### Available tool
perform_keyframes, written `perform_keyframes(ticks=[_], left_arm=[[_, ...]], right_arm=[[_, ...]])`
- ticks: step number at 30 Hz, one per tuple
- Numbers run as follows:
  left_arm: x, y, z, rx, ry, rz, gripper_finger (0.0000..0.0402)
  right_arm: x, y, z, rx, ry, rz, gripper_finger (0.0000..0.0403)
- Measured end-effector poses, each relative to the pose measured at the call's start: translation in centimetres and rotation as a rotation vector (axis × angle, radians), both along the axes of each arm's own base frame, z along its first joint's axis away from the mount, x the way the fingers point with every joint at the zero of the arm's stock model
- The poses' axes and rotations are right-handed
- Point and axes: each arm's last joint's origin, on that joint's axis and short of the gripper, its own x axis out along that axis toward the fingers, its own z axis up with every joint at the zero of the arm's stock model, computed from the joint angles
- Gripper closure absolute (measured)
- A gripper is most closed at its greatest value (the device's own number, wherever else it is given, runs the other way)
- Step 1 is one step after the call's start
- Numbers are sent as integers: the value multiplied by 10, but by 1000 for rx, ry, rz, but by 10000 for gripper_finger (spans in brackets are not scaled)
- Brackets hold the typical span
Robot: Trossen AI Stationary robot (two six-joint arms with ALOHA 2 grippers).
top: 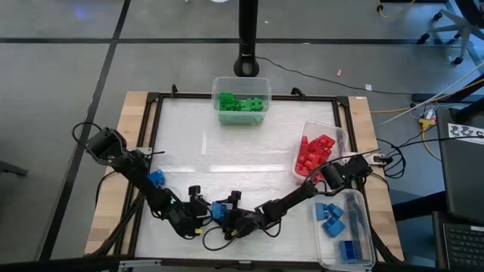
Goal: Sort blocks
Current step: Put the blue game piece into the bottom right transparent bin
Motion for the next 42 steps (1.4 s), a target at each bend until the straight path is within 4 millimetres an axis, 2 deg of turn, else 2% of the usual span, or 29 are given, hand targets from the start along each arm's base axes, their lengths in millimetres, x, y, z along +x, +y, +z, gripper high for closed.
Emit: perform_keyframes(ticks=[7,18,21,27,31,35,39,42], left_arm=[[3,-3,-5,7,-13,-19,200],[6,-3,-16,24,-6,-10,200],[6,-3,-15,26,-6,-18,200],[-5,-6,2,9,0,-53,200],[-18,-7,23,-26,-13,-60,200],[-29,-8,38,-35,-47,-64,200],[-34,-12,42,-19,-83,-65,200],[-35,-13,42,-17,-85,-66,200]], right_arm=[[7,-14,-16,136,61,52,72],[8,-16,-15,114,54,67,83],[9,-15,-13,89,37,83,105],[9,-16,0,18,35,128,107],[7,-17,24,-53,58,163,96],[-1,-20,68,-76,83,186,102],[-22,-21,109,-113,166,204,108],[-45,-20,148,-130,200,211,105]])
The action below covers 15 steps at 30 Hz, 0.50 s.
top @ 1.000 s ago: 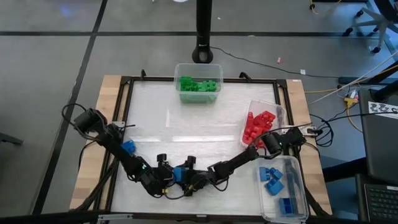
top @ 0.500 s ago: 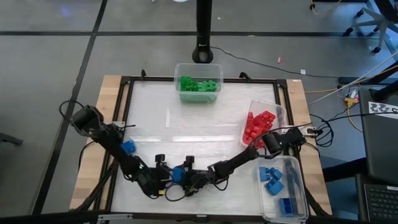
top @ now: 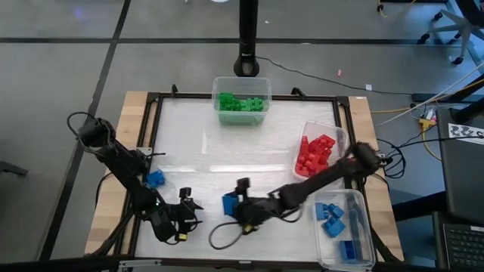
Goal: Sort blocks
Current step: Put the blue game piece into the bottom right transparent bin
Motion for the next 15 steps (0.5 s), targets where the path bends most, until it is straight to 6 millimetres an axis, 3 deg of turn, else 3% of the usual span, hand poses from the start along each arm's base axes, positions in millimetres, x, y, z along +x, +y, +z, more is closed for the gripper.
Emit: perform_keyframes(ticks=[8,15], left_arm=[[0,1,0,-2,-4,12,200],[1,2,0,24,-24,26,200]], right_arm=[[-98,-3,83,0,132,-124,108],[-192,3,112,166,291,-261,97]])
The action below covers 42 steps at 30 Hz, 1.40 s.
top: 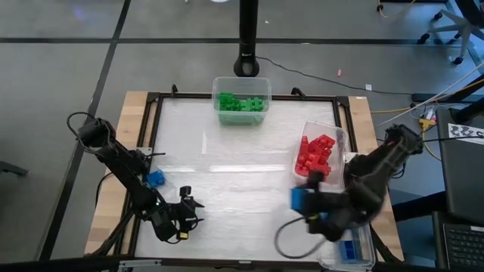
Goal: Sort blocks
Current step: Put the blue game piece into the bottom right transparent bin
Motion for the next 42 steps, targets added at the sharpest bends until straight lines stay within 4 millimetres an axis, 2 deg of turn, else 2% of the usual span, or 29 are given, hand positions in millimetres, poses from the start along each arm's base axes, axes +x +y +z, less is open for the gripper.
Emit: perform_keyframes(ticks=[5,9,16,21,27,32,34,37,42], left_arm=[[1,1,0,10,-9,11,200],[4,4,0,11,-9,27,200],[12,12,0,22,-7,58,200],[14,15,0,17,-8,75,200],[14,15,0,17,-8,75,200],[15,16,1,47,-2,56,200],[15,22,5,52,34,60,200],[13,34,19,41,129,123,200],[-6,58,32,31,367,290,200]], right_arm=[[-49,14,-7,87,198,-132,96],[-69,27,-15,91,265,-175,85],[-74,40,-21,99,259,-178,73],[-76,40,-29,52,389,-192,62],[-75,44,-38,34,499,-210,9],[-65,37,-37,48,514,-232,38],[-56,31,-35,44,465,-230,48],[-38,28,-33,-10,319,-138,57],[-5,20,-28,-164,85,-5,58]])
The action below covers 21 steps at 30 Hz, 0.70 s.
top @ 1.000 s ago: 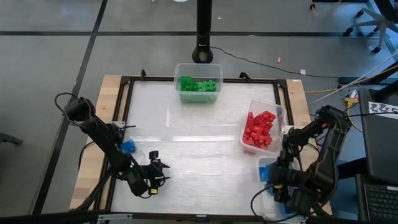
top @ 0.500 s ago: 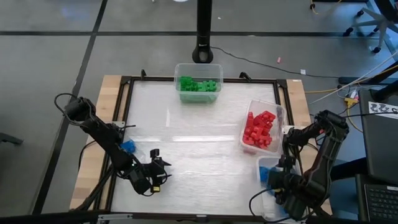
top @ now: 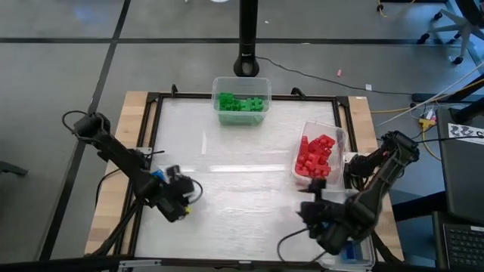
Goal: Sort blocks
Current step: Put the blue game piece into the bottom right transparent bin
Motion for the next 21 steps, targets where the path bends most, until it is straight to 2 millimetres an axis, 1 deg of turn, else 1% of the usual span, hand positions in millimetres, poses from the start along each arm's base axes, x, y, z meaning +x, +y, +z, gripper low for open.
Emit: perform_keyframes(ticks=[4,7,9,11,14,18,21], left_arm=[[-22,18,1,17,231,190,200],[-37,27,3,57,371,324,200],[-42,32,5,81,438,378,200],[-45,35,6,99,484,401,200],[-44,40,5,107,520,381,200],[-46,50,-11,77,636,368,201],[-40,51,-16,41,633,324,212]], right_arm=[[23,-5,6,-131,-150,56,58],[38,-9,6,-215,-201,73,58],[46,-12,4,-253,-204,80,58],[55,-15,0,-281,-193,81,58],[68,-19,-10,-313,-163,71,58],[82,-20,-26,-335,-117,56,58],[88,-19,-37,-349,-88,57,59]])
